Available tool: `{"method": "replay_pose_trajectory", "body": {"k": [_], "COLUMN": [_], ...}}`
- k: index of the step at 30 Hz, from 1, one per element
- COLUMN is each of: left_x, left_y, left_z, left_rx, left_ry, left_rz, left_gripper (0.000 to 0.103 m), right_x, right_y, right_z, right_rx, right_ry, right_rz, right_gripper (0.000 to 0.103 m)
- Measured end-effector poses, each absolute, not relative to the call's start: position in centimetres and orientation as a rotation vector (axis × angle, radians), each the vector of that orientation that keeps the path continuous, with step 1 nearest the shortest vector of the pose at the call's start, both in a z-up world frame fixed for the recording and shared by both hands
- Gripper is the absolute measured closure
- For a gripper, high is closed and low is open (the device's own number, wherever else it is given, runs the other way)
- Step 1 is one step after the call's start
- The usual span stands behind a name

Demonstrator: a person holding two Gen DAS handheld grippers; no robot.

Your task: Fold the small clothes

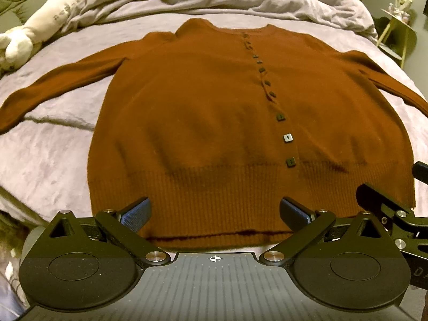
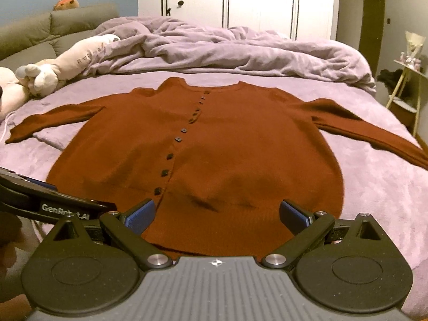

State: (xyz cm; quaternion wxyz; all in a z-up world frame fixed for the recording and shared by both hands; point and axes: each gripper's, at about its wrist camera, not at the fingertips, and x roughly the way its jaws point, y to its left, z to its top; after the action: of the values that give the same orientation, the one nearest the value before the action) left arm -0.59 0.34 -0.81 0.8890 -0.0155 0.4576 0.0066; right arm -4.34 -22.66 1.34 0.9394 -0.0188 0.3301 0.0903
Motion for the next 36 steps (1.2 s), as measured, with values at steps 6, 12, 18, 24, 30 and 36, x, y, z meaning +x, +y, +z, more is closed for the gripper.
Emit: {"method": "replay_pose_trajectory", "body": {"k": [6, 12, 18, 24, 30, 36], "left_x": [-0.5, -0.2, 1.0, 4.8, 9.1, 11.7], "left_y": [0.3, 0.4, 0.1, 0.0, 0.5, 1.3], "left_z": [-1.1, -1.2, -0.9, 0.4, 0.9, 0.0], "left_rx": [-0.039, -0.042, -0.015, -0.012, -0.05, -0.067], "left_ry": [0.954, 0.94, 0.911, 0.863, 0.833, 0.858], "left_rz": [0.014, 0.008, 0.001, -0.008, 0.04, 0.086], "left_gripper": [0.0, 0.0, 0.0, 0.0, 0.0, 0.0], "right_x": [-4.2, -3.7, -2.4, 2.0, 7.4, 9.7], "right_y": [-22.9, -23.7, -26.0, -34.0, -48.4, -58.6], "right_z": [1.0, 0.4, -0.3, 0.0, 0.1, -3.6], "right_rx": [-0.006, 0.036, 0.146, 0.342, 0.624, 0.949], "right_ry": [0.686, 0.707, 0.744, 0.71, 0.551, 0.496], "right_rz": [0.203, 0.204, 0.224, 0.055, -0.323, -0.54], "right_gripper": [0.004, 0.007, 0.031, 0.047, 0.045, 0.045]}}
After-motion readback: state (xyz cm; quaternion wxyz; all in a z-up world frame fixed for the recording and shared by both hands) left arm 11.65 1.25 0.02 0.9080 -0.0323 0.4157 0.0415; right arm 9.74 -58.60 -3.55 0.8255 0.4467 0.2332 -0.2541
